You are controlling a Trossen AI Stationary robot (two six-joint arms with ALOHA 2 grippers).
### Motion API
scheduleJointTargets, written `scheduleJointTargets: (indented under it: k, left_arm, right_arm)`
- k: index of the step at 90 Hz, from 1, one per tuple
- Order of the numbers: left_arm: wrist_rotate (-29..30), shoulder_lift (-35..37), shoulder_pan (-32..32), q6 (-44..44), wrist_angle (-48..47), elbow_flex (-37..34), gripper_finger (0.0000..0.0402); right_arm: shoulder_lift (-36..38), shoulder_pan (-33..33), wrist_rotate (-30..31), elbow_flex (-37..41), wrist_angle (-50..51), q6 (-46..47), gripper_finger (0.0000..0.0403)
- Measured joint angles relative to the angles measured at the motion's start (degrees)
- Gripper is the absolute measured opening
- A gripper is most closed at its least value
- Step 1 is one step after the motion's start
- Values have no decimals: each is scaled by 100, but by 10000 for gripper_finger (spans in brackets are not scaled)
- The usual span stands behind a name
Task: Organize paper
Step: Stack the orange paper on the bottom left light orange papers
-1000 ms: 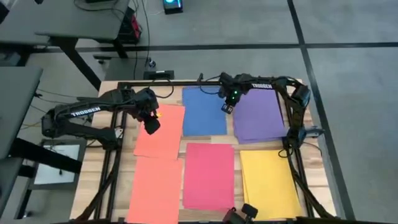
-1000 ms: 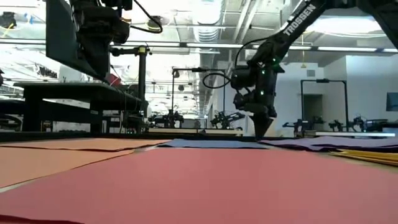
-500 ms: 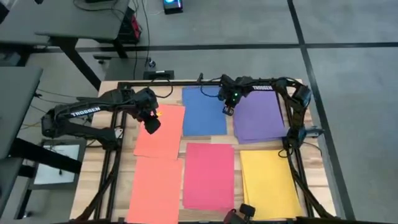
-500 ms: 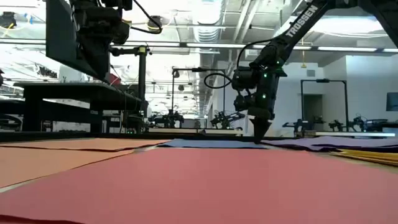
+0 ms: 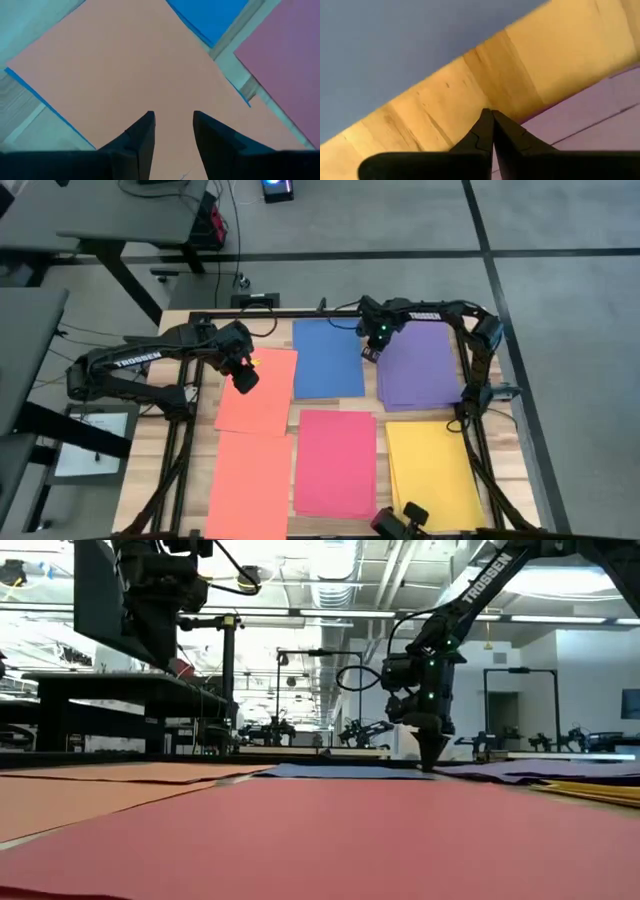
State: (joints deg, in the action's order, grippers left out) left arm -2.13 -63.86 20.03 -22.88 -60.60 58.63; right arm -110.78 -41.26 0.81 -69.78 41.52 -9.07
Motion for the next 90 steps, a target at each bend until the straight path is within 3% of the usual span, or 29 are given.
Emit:
scheduleJointTargets:
  k: [27, 54, 61, 69, 90]
  left_arm:
    - [5, 2, 0, -12, -5, 0, 118]
    - [4, 2, 0, 117, -41, 0, 118]
    - [2, 2, 0, 119, -99, 0, 118]
    - [2, 2, 0, 121, -242, -2, 118]
    - [0, 2, 0, 141, -344, -2, 118]
  right_arm:
    - [-33, 60, 277, -699, 294, 220, 0]
    - [103, 833, -69, -1672, 2038, 811, 0]
    - [380, 1290, -479, -1612, 2329, 1372, 0]
    - [759, 1944, -548, -1271, 2611, 2355, 0]
    - [1764, 3384, -635, 800, 1659, 5942, 0]
